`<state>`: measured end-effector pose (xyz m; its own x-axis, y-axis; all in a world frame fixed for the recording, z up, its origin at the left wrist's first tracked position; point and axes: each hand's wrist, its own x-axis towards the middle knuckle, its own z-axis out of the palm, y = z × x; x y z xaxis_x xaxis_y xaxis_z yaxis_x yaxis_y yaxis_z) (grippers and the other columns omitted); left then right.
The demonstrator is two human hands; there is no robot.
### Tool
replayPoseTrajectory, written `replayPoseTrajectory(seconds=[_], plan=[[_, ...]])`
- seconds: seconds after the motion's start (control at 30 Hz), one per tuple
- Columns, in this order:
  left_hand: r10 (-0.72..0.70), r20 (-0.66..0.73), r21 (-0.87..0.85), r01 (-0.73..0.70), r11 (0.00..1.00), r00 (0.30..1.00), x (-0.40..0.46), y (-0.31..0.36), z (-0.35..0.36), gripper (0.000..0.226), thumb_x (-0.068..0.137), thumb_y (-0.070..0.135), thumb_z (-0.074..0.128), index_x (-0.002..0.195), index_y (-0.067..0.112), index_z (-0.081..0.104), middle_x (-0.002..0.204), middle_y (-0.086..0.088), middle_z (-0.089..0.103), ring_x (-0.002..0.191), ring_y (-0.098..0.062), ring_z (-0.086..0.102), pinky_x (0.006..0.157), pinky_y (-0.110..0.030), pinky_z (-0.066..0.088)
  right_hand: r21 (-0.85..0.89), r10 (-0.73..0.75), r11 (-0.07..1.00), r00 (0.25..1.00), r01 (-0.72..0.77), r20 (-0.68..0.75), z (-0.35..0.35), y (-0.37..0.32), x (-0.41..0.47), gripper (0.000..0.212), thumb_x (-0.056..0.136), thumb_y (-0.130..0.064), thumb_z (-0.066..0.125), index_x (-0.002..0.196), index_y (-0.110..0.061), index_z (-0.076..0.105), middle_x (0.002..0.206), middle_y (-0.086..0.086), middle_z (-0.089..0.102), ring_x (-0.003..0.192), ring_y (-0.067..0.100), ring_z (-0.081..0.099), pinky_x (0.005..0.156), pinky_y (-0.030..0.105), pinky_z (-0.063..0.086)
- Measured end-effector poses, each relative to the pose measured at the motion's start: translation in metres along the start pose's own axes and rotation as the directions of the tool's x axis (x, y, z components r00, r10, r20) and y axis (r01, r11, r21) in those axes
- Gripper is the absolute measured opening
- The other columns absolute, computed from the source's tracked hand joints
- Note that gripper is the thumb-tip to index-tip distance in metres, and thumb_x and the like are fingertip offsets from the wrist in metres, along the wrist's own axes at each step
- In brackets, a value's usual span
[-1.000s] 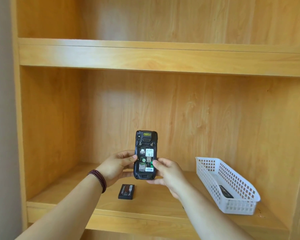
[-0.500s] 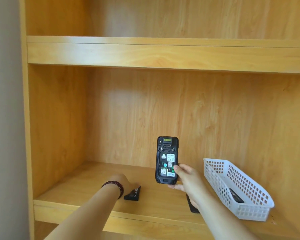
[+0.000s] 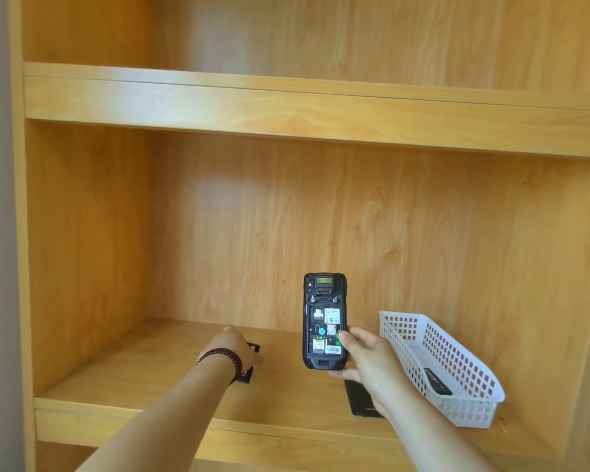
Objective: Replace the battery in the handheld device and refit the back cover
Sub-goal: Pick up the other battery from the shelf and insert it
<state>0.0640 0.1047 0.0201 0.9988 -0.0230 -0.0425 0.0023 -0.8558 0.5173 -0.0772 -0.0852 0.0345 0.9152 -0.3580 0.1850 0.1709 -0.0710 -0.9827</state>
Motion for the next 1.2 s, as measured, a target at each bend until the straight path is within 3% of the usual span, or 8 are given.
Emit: replayPoseTrajectory(seconds=[0.17, 0.27, 0.33, 0.47, 0.6, 0.8, 0.93, 1.2], plan=[[0.186, -0.074, -0.336, -0.200, 0.920, 0.980, 0.004, -0.019, -0.011, 0.031, 0.083, 0.025, 0.075, 0.106, 0.014, 0.058, 0.099, -0.003, 0.066, 0.082, -0.016, 0.062, 0.060, -0.023, 0.048, 0.004, -0.006, 1.000, 1.000, 0.006, -0.005, 0.002, -0.002, -0.008, 0.012, 0.098, -0.014, 0.054, 0.093, -0.025, 0.057, 0.098, -0.005, 0.063, 0.067, 0.007, 0.071, 0.075, 0.045, 0.061], [0.185, -0.067, -0.702, -0.178, 0.689, 0.980, -0.001, -0.027, -0.016, 0.018, 0.091, 0.016, 0.066, 0.107, 0.010, 0.063, 0.107, -0.010, 0.069, 0.089, -0.019, 0.066, 0.063, -0.027, 0.053, 0.009, 0.003, 1.000, 1.000, -0.003, -0.003, 0.004, -0.002, -0.012, 0.015, 0.098, -0.014, 0.054, 0.090, -0.026, 0.057, 0.096, -0.005, 0.063, 0.071, 0.010, 0.069, 0.077, 0.046, 0.061], [0.215, -0.048, -0.816, -0.162, 0.555, 0.975, -0.011, -0.021, -0.025, 0.012, 0.095, 0.011, 0.061, 0.106, 0.009, 0.064, 0.109, -0.014, 0.070, 0.092, -0.022, 0.067, 0.067, -0.031, 0.056, 0.005, 0.013, 1.000, 1.000, -0.013, -0.008, 0.005, -0.003, -0.013, 0.015, 0.098, -0.012, 0.054, 0.091, -0.024, 0.059, 0.091, -0.009, 0.062, 0.070, 0.008, 0.068, 0.079, 0.048, 0.060], [0.338, -0.059, -0.856, -0.222, 0.467, 0.939, -0.033, 0.002, -0.043, 0.008, 0.095, 0.011, 0.060, 0.100, 0.009, 0.065, 0.101, -0.010, 0.072, 0.088, -0.021, 0.069, 0.068, -0.031, 0.058, -0.001, 0.024, 1.000, 1.000, -0.024, -0.007, 0.008, -0.009, -0.017, 0.030, 0.098, -0.012, 0.054, 0.127, -0.004, 0.054, 0.088, -0.012, 0.056, 0.069, 0.008, 0.063, 0.080, 0.048, 0.059], [0.418, -0.100, -0.863, -0.288, 0.415, 0.903, -0.051, 0.023, -0.052, 0.002, 0.094, 0.013, 0.063, 0.092, 0.013, 0.063, 0.089, -0.002, 0.073, 0.077, -0.014, 0.068, 0.067, -0.030, 0.058, 0.019, 0.024, 1.000, 1.000, -0.023, -0.012, 0.007, -0.011, -0.017, 0.036, 0.097, -0.012, 0.055, 0.132, -0.001, 0.051, 0.093, -0.008, 0.056, 0.071, 0.009, 0.061, 0.078, 0.046, 0.060], [0.463, -0.093, -0.879, -0.291, 0.377, 0.882, -0.064, 0.038, -0.045, 0.003, 0.090, 0.012, 0.068, 0.089, 0.014, 0.066, 0.081, 0.002, 0.069, 0.063, -0.006, 0.066, 0.065, -0.026, 0.055, 0.054, 0.011, 0.999, 1.000, -0.010, -0.012, 0.002, -0.012, -0.018, 0.005, 0.097, -0.012, 0.055, 0.097, -0.016, 0.058, 0.095, -0.002, 0.063, 0.076, 0.010, 0.064, 0.078, 0.050, 0.059], [0.486, -0.078, -0.883, -0.287, 0.372, 0.871, -0.067, 0.044, -0.039, 0.004, 0.088, 0.011, 0.070, 0.089, 0.014, 0.069, 0.080, 0.002, 0.069, 0.059, -0.004, 0.066, 0.065, -0.027, 0.054, 0.053, 0.002, 0.999, 1.000, -0.001, -0.012, -0.003, -0.013, -0.022, 0.021, 0.098, -0.011, 0.054, 0.081, -0.023, 0.058, 0.089, -0.002, 0.064, 0.075, 0.011, 0.064, 0.080, 0.051, 0.058], [0.527, -0.109, -0.859, -0.346, 0.377, 0.843, -0.075, 0.056, -0.034, 0.011, 0.087, 0.008, 0.071, 0.095, 0.015, 0.069, 0.081, -0.001, 0.069, 0.070, -0.013, 0.068, 0.072, -0.031, 0.056, 0.076, 0.021, 0.997, 1.000, -0.020, -0.010, -0.013, -0.014, -0.021, 0.016, 0.097, -0.013, 0.055, 0.110, -0.008, 0.064, 0.105, 0.008, 0.069, 0.092, 0.021, 0.069, 0.074, 0.045, 0.062]])
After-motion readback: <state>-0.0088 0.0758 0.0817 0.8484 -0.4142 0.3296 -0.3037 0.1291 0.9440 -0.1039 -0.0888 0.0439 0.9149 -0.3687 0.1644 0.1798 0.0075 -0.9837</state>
